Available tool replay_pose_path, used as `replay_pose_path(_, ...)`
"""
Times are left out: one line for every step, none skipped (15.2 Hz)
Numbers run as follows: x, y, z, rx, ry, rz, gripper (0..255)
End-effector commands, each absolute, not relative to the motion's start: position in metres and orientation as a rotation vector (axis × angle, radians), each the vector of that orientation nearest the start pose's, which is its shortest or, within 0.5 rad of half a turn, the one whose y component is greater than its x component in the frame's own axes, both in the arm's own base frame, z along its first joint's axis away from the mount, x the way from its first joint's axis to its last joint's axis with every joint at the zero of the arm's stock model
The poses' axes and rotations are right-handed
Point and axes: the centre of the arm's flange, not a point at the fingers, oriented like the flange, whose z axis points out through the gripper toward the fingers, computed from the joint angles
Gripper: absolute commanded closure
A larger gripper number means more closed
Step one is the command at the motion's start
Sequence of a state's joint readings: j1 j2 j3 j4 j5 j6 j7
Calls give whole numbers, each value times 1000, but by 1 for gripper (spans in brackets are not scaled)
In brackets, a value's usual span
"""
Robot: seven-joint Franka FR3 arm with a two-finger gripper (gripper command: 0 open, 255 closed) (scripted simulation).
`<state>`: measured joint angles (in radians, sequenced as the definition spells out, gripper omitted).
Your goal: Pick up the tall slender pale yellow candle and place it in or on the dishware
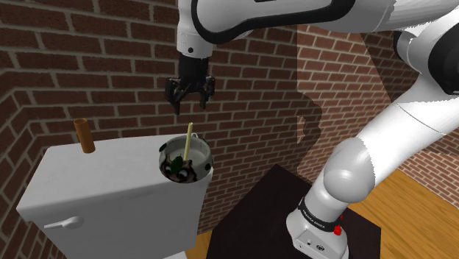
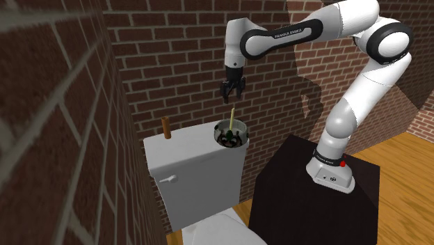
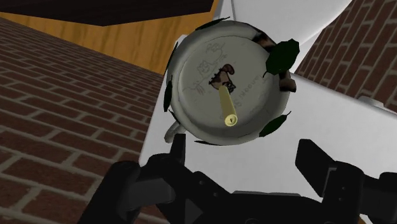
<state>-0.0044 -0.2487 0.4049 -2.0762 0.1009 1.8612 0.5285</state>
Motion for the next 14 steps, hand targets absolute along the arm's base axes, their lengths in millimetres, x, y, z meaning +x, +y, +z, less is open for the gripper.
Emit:
replay_pose_path(443, 211, 527, -3124, 261, -22, 0)
replay_pose_path(443, 211, 527, -3124, 261, -22, 0)
replay_pose_path(443, 211, 540, -3124, 261, -22, 0)
replay_pose_path(443, 211, 554, -3124, 261, -22, 0)
replay_pose_path(443, 211, 567, -3124, 261, -22, 0)
replay_pose_path(443, 210, 577, -3124, 261, -22, 0)
replay_pose_path(443, 210, 577, -3124, 261, -22, 0)
replay_pose_path(442, 210, 577, -3124, 261, -22, 0)
replay_pose_path(443, 210, 577, -3124, 261, -22, 0)
replay_pose_path(443, 210, 577, -3124, 261, -22, 0)
replay_pose_path(443, 210, 577, -3124, 261, -22, 0)
replay_pose_path(443, 210, 577, -3124, 261, -22, 0)
replay_pose_path(443, 210, 577, -3124, 261, -22, 0)
replay_pose_path(443, 210, 577, -3124, 261, -22, 0)
